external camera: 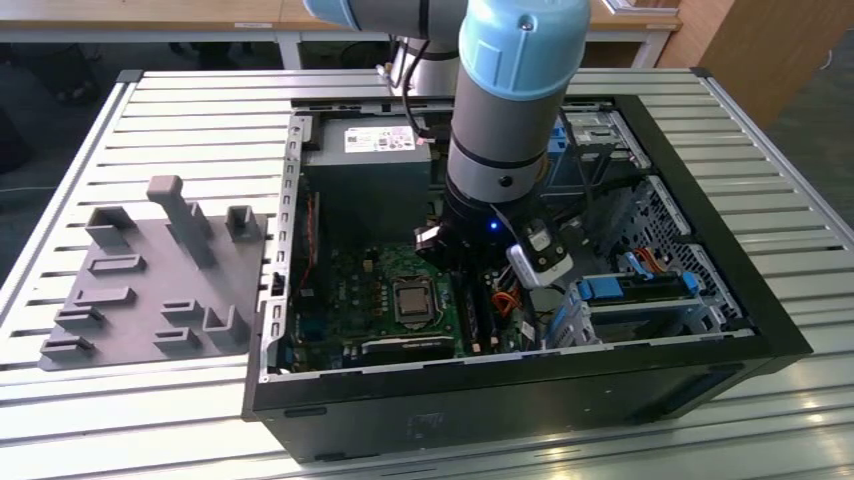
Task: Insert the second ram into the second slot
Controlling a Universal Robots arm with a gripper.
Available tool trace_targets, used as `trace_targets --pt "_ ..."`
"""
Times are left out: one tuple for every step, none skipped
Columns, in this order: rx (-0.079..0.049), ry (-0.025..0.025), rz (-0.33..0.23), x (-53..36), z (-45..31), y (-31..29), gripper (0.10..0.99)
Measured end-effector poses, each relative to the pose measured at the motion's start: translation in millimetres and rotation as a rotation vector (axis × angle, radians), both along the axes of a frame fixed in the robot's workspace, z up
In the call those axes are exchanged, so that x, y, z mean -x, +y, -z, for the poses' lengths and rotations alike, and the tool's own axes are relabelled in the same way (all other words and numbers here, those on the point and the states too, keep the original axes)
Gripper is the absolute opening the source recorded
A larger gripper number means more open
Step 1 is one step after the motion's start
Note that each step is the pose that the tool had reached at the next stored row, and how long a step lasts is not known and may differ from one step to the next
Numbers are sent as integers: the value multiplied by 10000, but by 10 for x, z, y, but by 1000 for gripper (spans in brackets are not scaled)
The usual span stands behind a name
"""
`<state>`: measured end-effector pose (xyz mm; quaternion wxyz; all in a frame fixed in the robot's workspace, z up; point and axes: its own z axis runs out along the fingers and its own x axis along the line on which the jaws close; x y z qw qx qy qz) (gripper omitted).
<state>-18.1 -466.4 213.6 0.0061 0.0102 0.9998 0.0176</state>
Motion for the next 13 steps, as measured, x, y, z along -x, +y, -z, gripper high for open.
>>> trace_targets --pt "1 0 -2 0 0 0 137" --pt "0 0 -6 0 0 0 137" --pt "0 -1 -10 0 0 0 137" --pt "0 0 -16 0 0 0 137" --pt "1 0 -22 1 1 -1 137" --pt "1 -1 -29 1 3 -1 137" --pt "0 -1 -36 0 5 0 137" --pt "-2 -1 -43 0 9 0 137" --pt "-1 -1 -47 0 13 0 137" --pt "0 -1 -47 0 17 0 137" --pt "-1 -1 -48 1 24 0 137" --pt "-1 0 -48 1 31 0 137" --pt "-2 -1 -48 0 38 0 137"
